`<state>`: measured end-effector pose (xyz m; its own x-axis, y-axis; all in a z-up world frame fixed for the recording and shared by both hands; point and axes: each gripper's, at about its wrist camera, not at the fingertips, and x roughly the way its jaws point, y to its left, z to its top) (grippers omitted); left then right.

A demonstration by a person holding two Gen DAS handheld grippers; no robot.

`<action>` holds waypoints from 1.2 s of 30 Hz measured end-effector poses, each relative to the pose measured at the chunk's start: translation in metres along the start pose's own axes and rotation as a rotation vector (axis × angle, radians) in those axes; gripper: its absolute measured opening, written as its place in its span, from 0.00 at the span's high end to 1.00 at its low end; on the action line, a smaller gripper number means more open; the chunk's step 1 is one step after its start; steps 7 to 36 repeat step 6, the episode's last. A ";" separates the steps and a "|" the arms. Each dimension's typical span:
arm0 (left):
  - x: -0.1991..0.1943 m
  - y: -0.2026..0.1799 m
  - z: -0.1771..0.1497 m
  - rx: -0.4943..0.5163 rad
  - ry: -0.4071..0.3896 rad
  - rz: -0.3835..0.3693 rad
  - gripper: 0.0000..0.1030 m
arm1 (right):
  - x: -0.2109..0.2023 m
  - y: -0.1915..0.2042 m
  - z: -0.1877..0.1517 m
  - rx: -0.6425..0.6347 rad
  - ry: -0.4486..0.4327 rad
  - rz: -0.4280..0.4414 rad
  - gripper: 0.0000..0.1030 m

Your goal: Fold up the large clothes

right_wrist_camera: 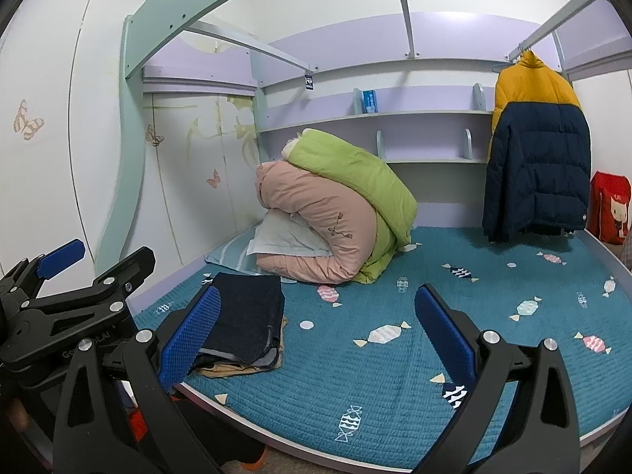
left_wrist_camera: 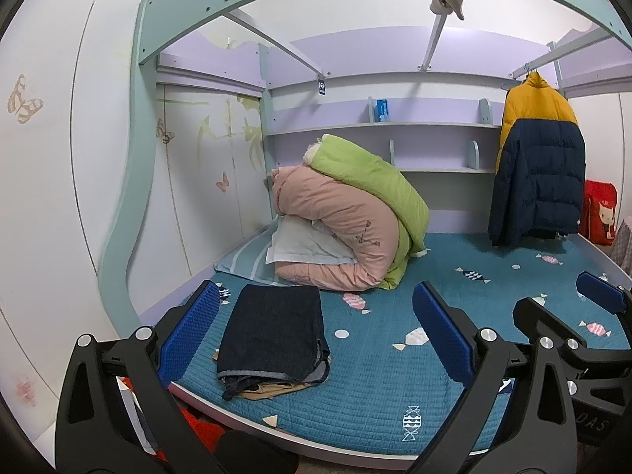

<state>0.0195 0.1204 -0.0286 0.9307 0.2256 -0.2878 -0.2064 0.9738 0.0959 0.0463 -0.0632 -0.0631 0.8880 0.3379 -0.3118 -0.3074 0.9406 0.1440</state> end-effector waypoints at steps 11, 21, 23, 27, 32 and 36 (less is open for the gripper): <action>0.035 -0.022 -0.009 0.050 0.059 -0.033 0.05 | 0.024 -0.031 -0.015 0.037 0.056 -0.046 0.07; 0.035 -0.022 -0.009 0.050 0.059 -0.033 0.05 | 0.024 -0.031 -0.015 0.037 0.056 -0.046 0.07; 0.035 -0.022 -0.009 0.050 0.059 -0.033 0.05 | 0.024 -0.031 -0.015 0.037 0.056 -0.046 0.07; 0.035 -0.022 -0.009 0.050 0.059 -0.033 0.05 | 0.024 -0.031 -0.015 0.037 0.056 -0.046 0.07; 0.035 -0.022 -0.009 0.050 0.059 -0.033 0.05 | 0.024 -0.031 -0.015 0.037 0.056 -0.046 0.07; 0.035 -0.022 -0.009 0.050 0.059 -0.033 0.05 | 0.024 -0.031 -0.015 0.037 0.056 -0.046 0.07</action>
